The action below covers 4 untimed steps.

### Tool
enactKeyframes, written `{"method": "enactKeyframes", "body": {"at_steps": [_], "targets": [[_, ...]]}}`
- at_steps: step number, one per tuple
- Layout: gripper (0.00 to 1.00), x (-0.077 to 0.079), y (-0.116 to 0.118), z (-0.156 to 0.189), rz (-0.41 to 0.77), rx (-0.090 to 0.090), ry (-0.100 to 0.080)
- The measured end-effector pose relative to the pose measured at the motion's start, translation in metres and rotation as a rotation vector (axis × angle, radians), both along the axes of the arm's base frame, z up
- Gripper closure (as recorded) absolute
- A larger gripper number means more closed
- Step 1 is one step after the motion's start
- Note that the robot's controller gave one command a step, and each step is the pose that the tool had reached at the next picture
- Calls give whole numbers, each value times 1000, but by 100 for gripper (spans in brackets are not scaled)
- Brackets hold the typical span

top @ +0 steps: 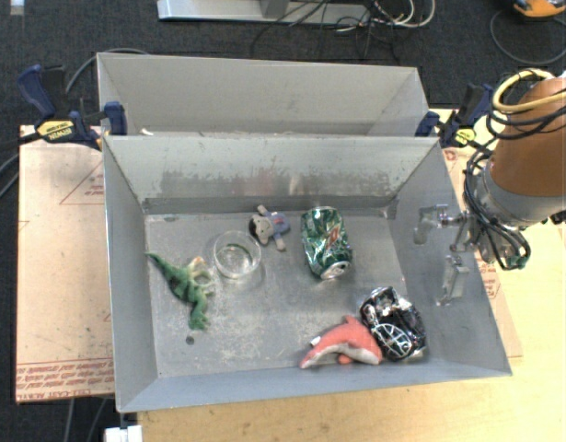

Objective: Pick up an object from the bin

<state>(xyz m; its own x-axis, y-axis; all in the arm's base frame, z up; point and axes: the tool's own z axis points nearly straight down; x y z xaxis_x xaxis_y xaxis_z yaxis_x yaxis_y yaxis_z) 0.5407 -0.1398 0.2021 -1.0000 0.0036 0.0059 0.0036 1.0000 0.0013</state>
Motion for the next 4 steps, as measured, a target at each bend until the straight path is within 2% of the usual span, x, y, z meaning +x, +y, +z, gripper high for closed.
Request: {"method": "enactKeyframes", "body": {"at_steps": [1, 2, 3, 4], "targets": [[0, 2, 1, 4, 4, -1, -8], [0, -27, 10, -72, -351, -1, 4], [0, -43, 19, -56, -126, -1, -8], [0, -49, 23, -75, -452, -1, 5]]}}
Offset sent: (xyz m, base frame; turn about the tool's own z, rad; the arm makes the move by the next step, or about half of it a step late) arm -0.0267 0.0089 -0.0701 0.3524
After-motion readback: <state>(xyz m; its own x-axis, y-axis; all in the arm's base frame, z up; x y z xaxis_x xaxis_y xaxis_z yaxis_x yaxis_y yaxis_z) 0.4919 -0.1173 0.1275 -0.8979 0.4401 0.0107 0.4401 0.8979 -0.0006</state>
